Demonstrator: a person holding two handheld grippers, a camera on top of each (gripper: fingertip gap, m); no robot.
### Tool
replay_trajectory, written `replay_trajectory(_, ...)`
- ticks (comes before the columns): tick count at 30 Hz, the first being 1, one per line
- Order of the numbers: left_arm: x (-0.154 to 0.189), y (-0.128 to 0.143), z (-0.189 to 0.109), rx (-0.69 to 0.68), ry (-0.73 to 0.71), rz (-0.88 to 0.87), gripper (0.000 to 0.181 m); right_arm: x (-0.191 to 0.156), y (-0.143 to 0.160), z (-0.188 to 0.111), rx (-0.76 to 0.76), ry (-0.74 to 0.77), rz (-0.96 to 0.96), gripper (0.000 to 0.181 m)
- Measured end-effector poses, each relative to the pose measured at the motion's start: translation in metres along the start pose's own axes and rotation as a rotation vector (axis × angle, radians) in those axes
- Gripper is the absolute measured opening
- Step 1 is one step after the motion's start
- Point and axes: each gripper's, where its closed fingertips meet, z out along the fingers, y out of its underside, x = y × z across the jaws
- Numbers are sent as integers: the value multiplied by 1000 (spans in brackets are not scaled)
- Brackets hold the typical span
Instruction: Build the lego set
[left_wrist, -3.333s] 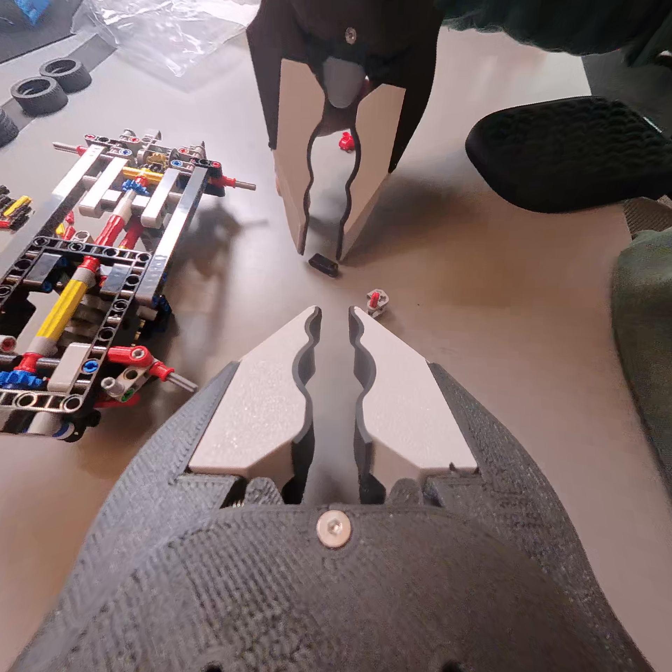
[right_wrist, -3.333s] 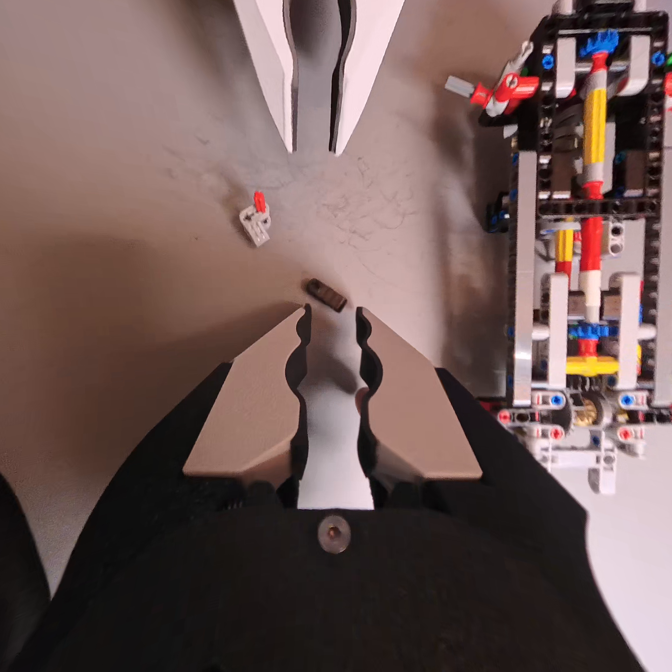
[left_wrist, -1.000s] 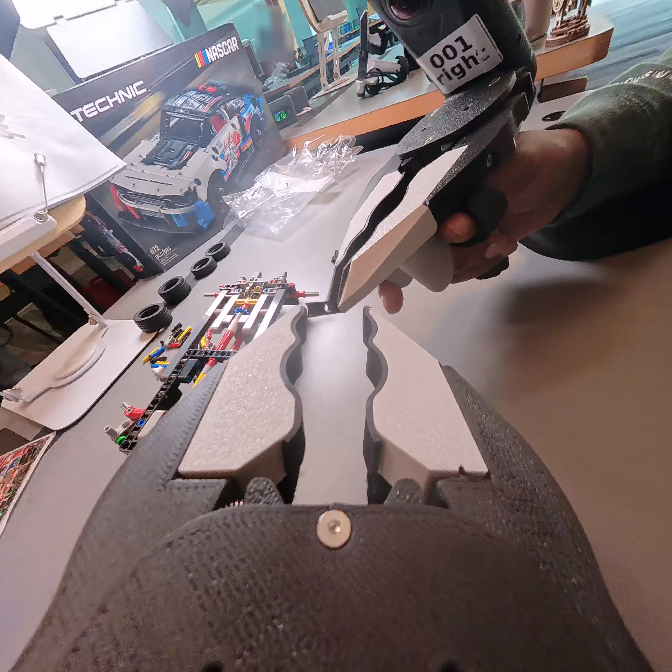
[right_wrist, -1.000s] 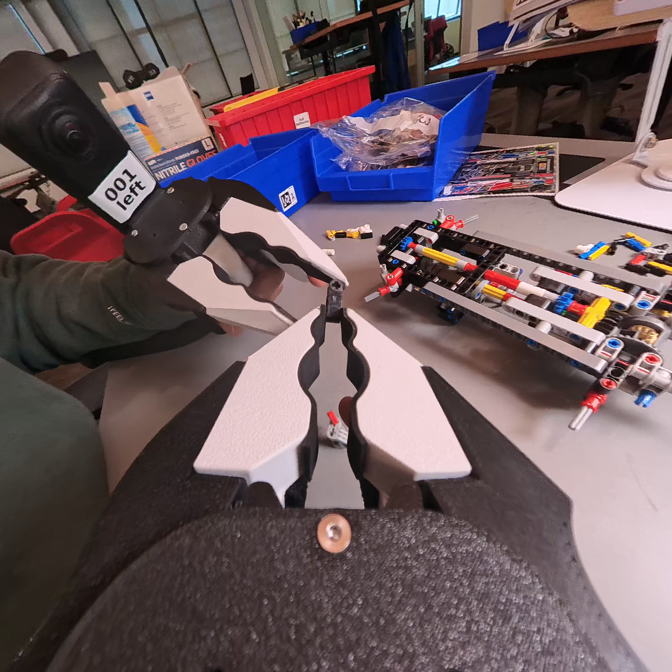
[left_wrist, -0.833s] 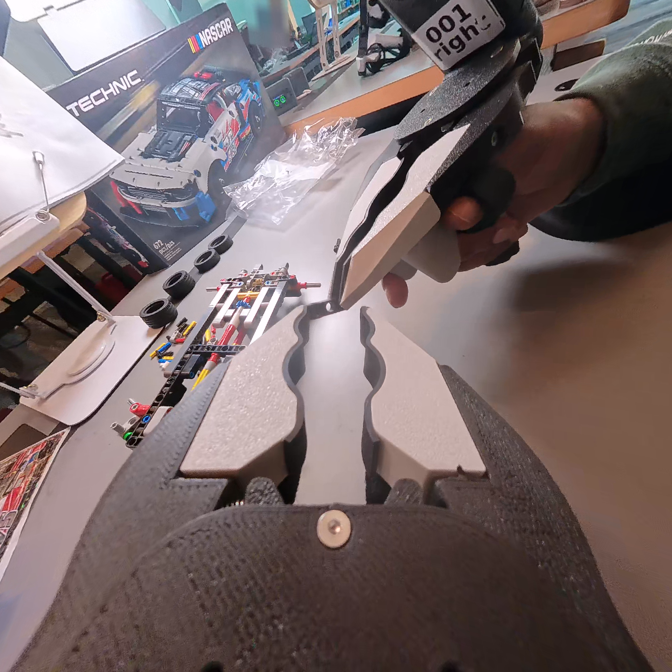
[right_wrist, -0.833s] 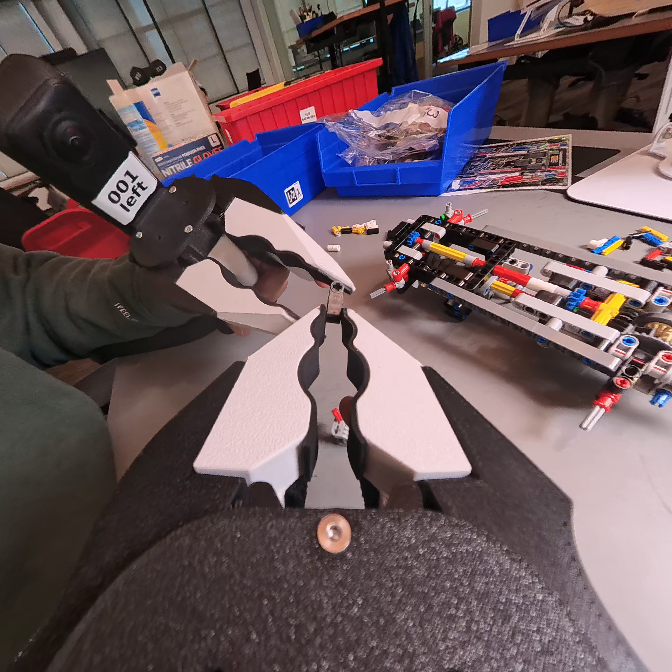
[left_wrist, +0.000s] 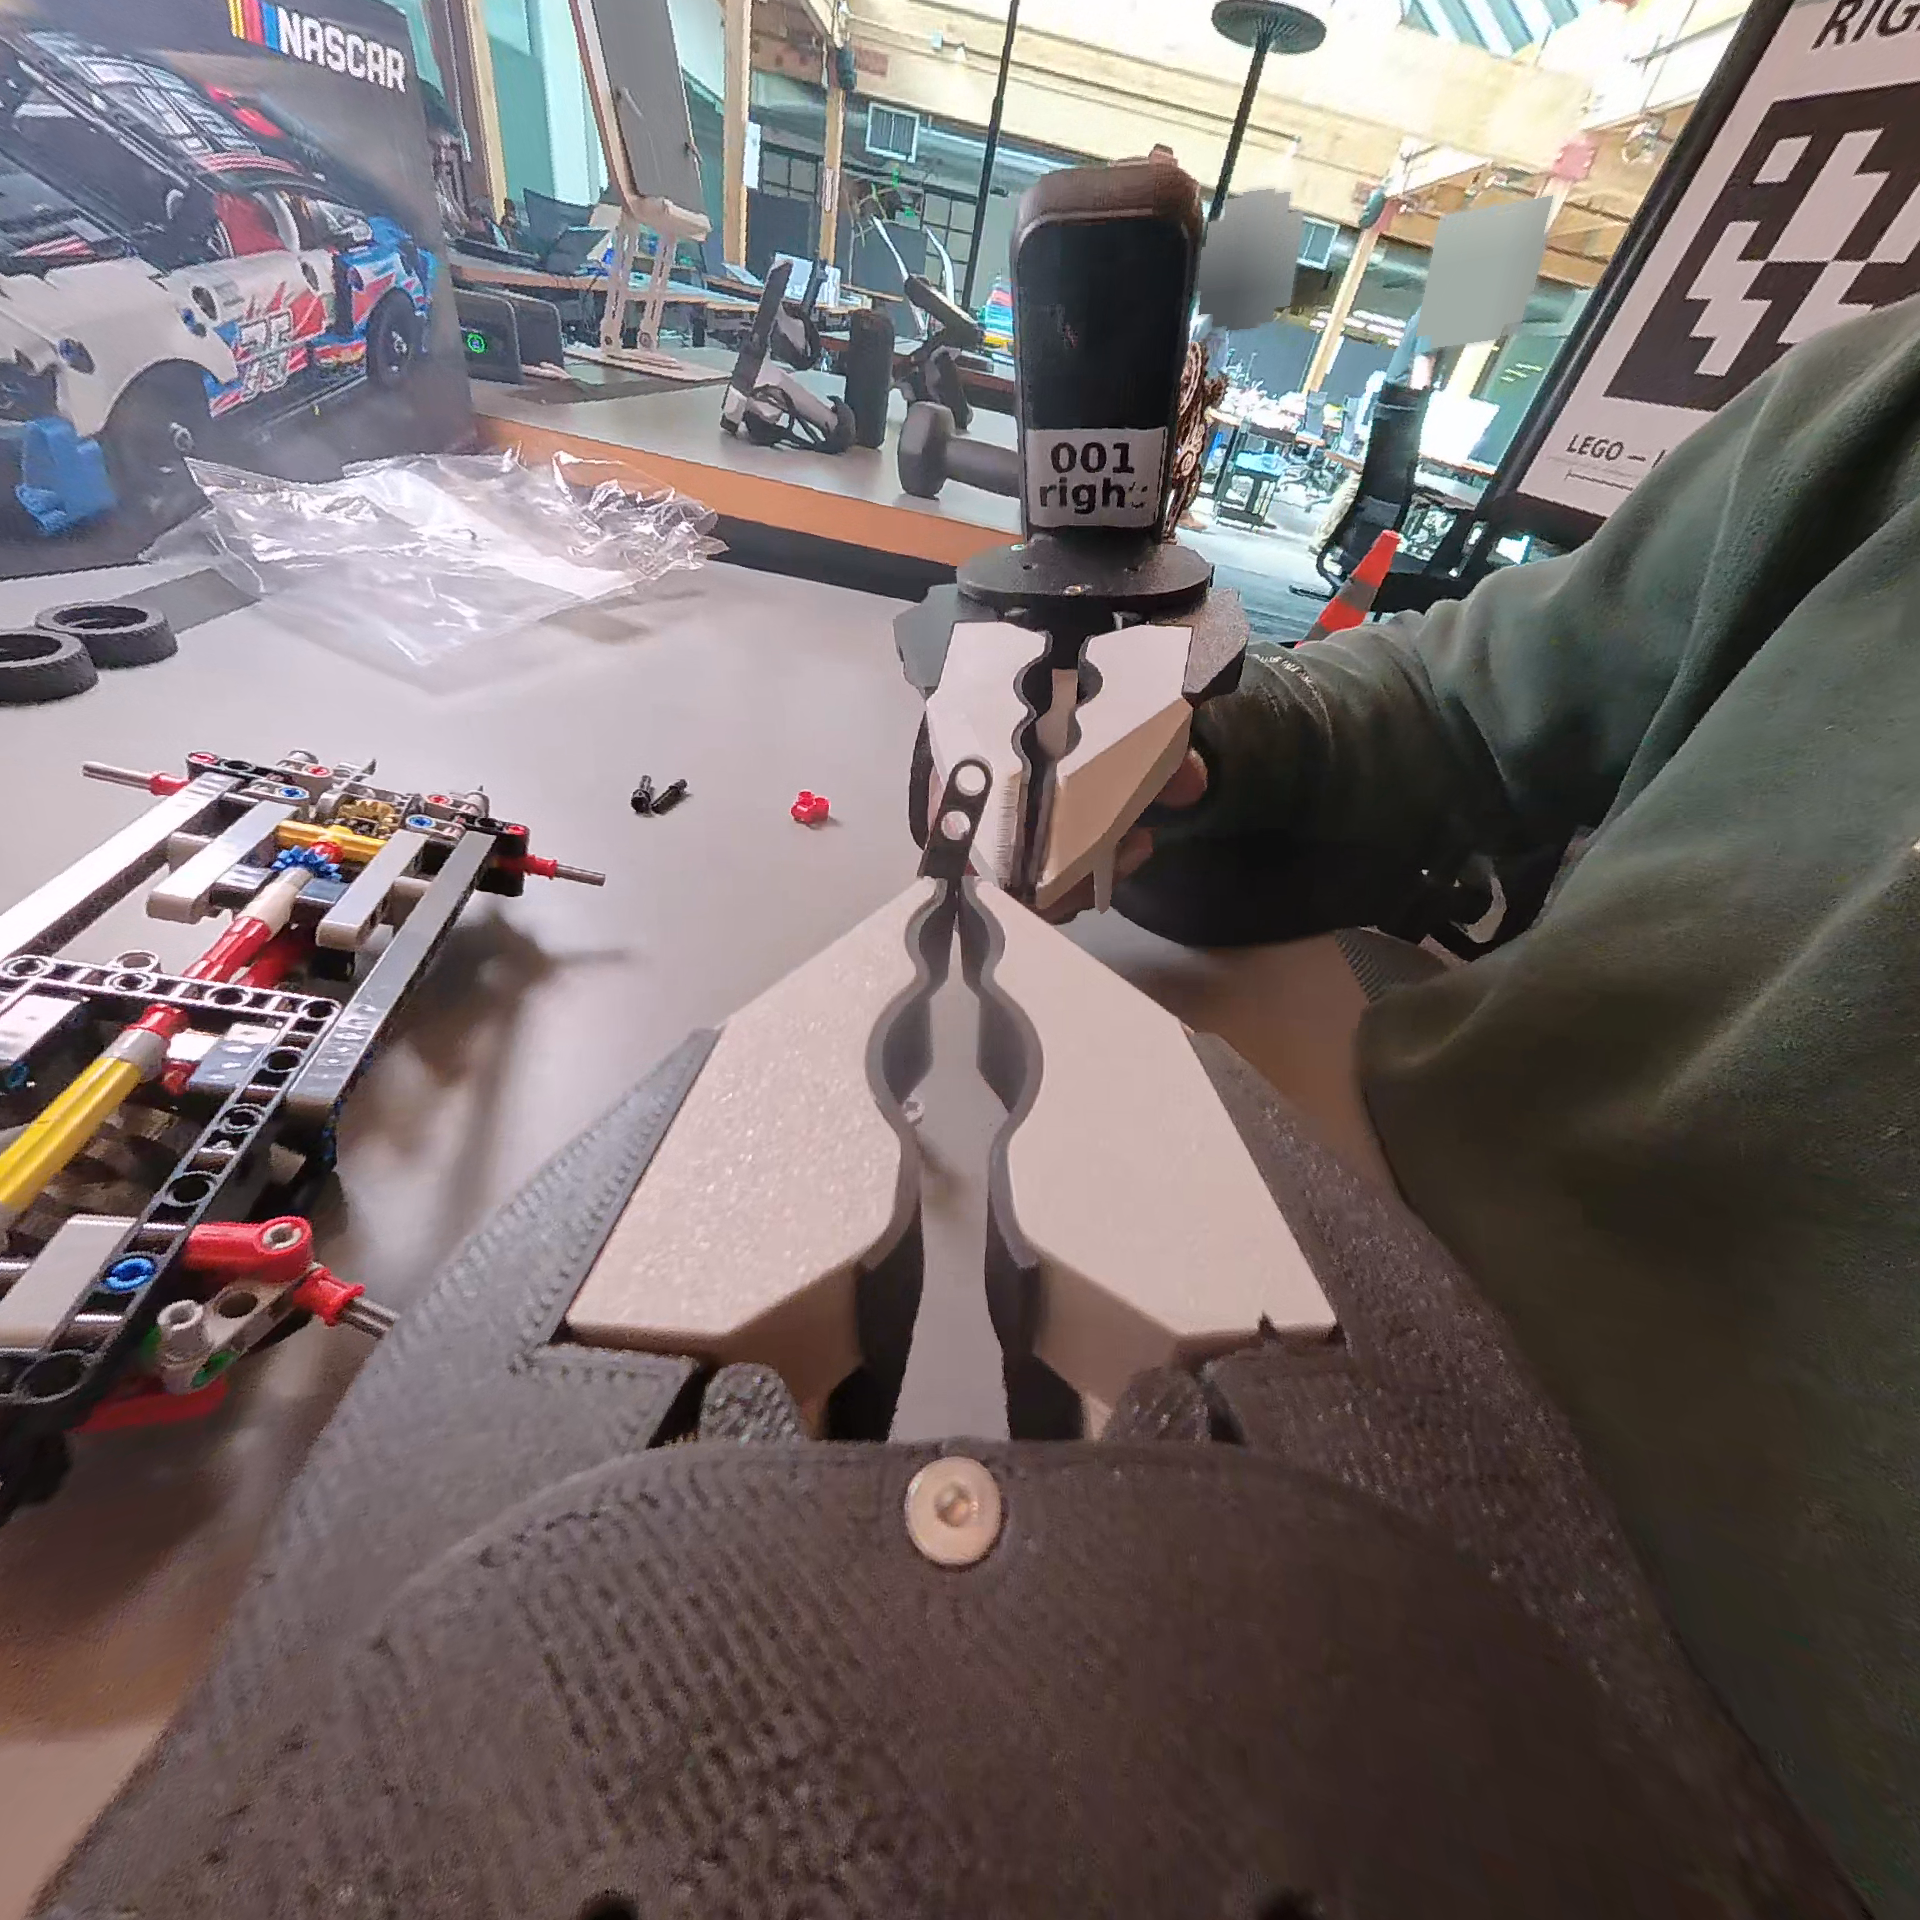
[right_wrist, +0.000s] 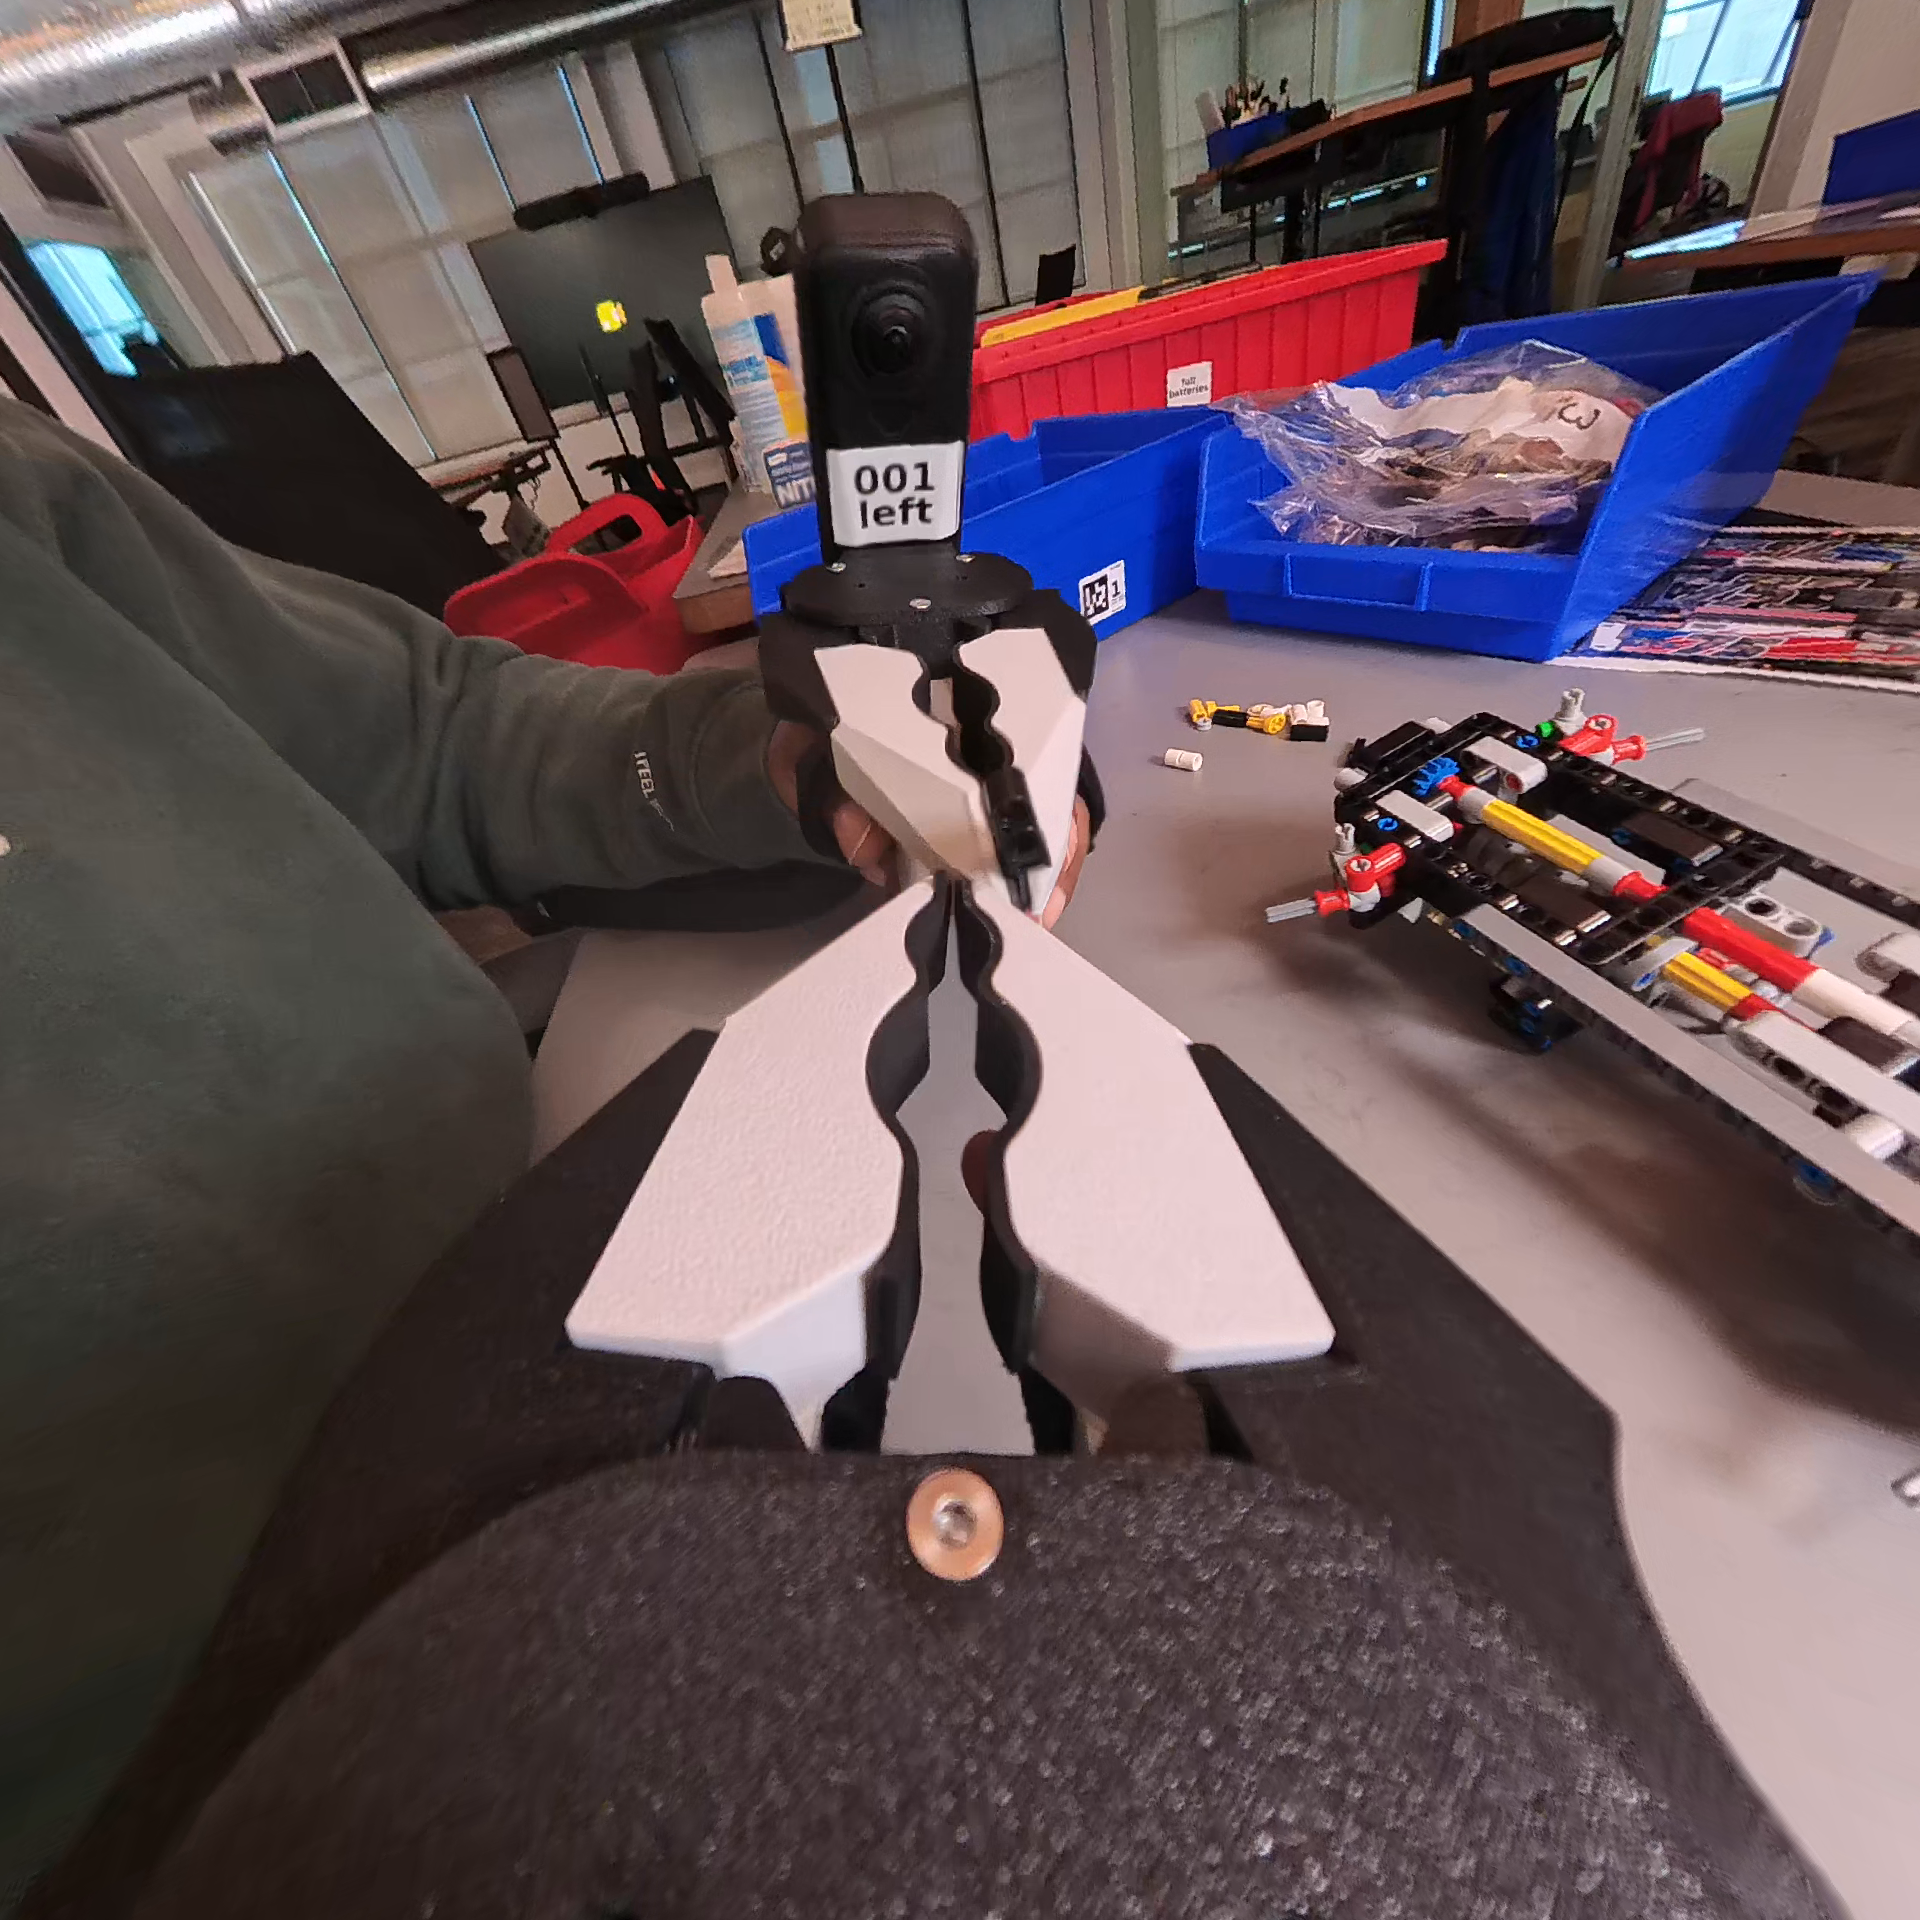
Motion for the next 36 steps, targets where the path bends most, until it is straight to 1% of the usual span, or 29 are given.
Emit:
replay_trajectory(3, 3, -5, -3, 31, 29, -6, 0, 1, -4, -8, -5, 6, -105, 3)
replay_trajectory(5, 11, -9, -5, 57, 89, -19, 0, 0, -11, -14, 24, -3, -198, 12)
replay_trajectory(6, 16, -11, -5, 71, 130, -29, 0, -2, -14, -16, 36, -21, -231, 14)
replay_trajectory(8, 28, -12, -5, 83, 217, -48, 0, -11, -15, -15, 40, -101, -243, 16)
replay_trajectory(11, 40, -7, 0, 65, 291, -56, 0, -30, -19, -9, 55, -211, -221, 21)
replay_trajectory(13, 46, -6, 2, 61, 322, -59, 0, -33, -15, -5, 25, -209, -251, 6)
replay_trajectory(14, 47, -5, 3, 58, 321, -57, 0, -33, -15, -5, 24, -200, -266, 6)
replay_trajectory(17, 36, -7, 3, 61, 251, -57, 0, -22, -18, -7, 13, -114, -292, 6)
replay_trajectory(18, 28, -9, 2, 64, 199, -52, 4, -15, -20, -8, 7, -53, -333, 6)
replay_trajectory(19, 18, -11, 0, 68, 140, -52, 11, -3, -22, -10, -15, 44, -389, 6)
replay_trajectory(20, 10, -14, -3, 74, 87, -57, 16, 9, -20, -12, -56, 134, -460, 6)
replay_trajectory(22, -6, -16, -7, 65, -21, -60, 19, 31, -12, -14, -174, 306, -610, 6)
replay_trajectory(24, -16, -12, -5, 29, -104, -41, 23, 45, -1, -12, -289, 422, -745, 6)
replay_trajectory(27, -23, -3, 1, -26, -179, -33, 21, 45, 8, -4, -364, 479, -869, 6)
replay_trajectory(30, -23, 3, 3, -54, -195, -8, 17, 46, 8, -2, -413, 532, -978, 6)
replay_trajectory(31, -23, 3, 3, -56, -192, -4, 9, 45, 8, -2, -420, 538, -1014, 6)
replay_trajectory(36, -18, 3, 3, -60, -162, 35, 7, 41, 7, -3, -404, 535, -1086, 5)
